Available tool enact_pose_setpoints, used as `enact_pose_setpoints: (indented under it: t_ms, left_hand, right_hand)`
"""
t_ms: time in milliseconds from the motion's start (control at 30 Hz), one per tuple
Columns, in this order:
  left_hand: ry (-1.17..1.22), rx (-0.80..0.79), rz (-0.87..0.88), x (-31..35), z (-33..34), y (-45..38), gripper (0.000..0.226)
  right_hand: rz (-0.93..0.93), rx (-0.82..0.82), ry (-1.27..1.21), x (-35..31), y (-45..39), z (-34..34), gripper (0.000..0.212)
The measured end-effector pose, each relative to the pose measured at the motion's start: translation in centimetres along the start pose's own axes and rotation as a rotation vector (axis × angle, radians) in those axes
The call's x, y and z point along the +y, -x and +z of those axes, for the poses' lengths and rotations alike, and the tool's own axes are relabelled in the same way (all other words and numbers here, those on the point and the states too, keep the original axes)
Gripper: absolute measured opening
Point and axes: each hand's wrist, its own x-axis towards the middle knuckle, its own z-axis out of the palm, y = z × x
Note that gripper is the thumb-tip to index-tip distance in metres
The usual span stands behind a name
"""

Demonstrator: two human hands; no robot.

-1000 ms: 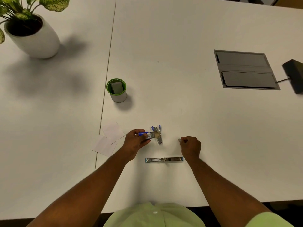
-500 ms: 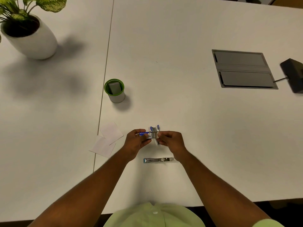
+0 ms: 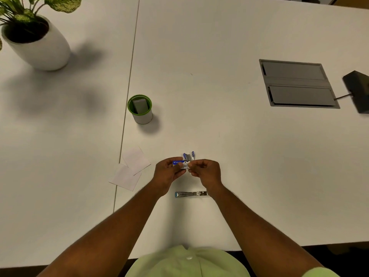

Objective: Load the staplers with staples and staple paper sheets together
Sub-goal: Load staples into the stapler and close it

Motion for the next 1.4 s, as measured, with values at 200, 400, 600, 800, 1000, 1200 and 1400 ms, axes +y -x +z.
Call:
enact_pose_setpoints:
  t_ms: [200, 400, 600, 800, 1000, 1200, 1400]
  left_hand:
    - [0.026, -0.022, -0.004, 0.0, 0.1, -0.5, 0.04]
    - [0.001, -0.004, -0.004, 0.1, 0.4, -1.0, 0.048]
    - [-0.061, -0.01, -0.021, 0.0, 0.7, -1.9, 0.05]
    - [-0.532, 0.088, 0.189, 1.1, 0.3, -3.6, 0.048]
    - [-0.994, 0.182, 0.435, 1.8, -2.7, -5.9, 0.054]
    - [-1.407, 0.189, 0.542, 3.0, -5.2, -9.3, 0.068]
    - [-1.565, 0.14, 0.58, 4.1, -4.9, -12.6, 0.071]
  right_hand:
    - [-0.01, -0.015, 0.02, 0.0, -0.3, 0.3, 0.021]
    - [-0.042, -0.011, 0.048, 0.1, -0.2, 0.4, 0.018]
    - [-0.038, 0.005, 0.131, -0.1, -1.1, 0.3, 0.011]
    - [0.026, 0.051, 0.135, -1.8, -3.6, 0.2, 0.024]
    - [0.048, 0.122, 0.116, -5.0, -7.2, 0.7, 0.019]
    - [0.031, 0.153, 0.172, -7.4, -11.6, 1.9, 0.017]
    - [0.014, 0.152, 0.236, -9.0, -15.8, 3.7, 0.017]
